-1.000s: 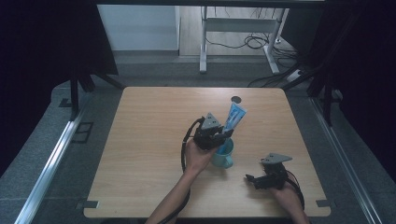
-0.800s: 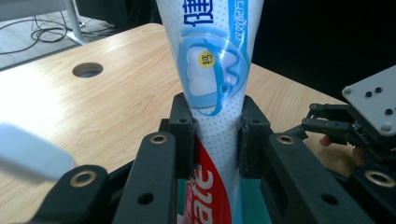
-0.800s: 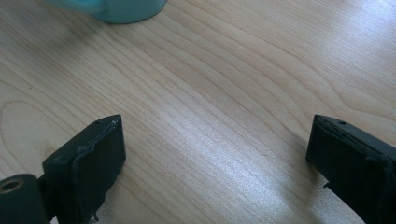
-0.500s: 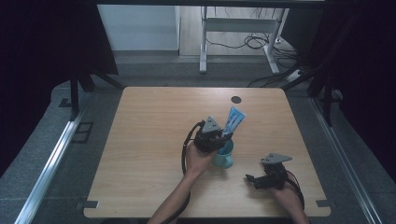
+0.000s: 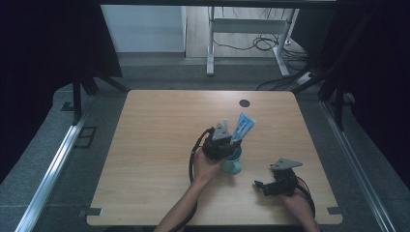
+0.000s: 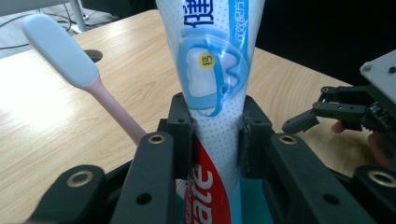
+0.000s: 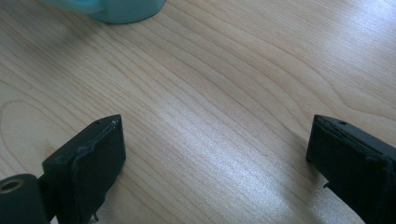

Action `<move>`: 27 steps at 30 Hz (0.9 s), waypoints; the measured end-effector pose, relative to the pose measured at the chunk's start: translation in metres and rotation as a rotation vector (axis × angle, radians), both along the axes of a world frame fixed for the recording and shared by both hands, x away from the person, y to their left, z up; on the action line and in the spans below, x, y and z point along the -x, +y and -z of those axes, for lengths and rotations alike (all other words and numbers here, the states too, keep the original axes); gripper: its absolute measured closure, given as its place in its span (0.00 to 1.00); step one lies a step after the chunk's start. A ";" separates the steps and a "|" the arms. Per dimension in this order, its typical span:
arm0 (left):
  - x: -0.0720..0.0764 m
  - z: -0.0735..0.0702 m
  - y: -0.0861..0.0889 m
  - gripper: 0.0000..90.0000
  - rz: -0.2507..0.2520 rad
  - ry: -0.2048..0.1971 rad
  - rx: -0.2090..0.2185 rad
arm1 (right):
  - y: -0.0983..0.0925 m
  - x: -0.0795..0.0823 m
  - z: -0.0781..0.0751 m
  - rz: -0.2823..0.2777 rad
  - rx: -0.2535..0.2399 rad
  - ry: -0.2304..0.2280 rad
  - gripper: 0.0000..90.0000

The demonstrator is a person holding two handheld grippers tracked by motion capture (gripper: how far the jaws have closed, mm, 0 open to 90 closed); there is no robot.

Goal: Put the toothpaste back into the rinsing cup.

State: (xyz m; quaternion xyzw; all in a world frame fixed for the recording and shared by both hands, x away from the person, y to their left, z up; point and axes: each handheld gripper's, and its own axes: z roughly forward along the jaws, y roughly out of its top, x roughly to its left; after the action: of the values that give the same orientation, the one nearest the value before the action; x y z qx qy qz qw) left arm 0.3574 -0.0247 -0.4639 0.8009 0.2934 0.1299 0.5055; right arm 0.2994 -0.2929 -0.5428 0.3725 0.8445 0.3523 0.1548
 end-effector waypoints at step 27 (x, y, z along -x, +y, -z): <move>0.007 0.003 -0.004 0.75 -0.020 -0.033 -0.102 | 0.000 0.000 0.000 0.000 0.001 0.004 0.05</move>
State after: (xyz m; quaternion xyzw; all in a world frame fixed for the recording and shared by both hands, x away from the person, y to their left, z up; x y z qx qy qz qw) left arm 0.3507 -0.0290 -0.4664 0.8205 0.2860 0.1628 0.4674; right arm 0.2992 -0.2928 -0.5426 0.3732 0.8448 0.3514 0.1533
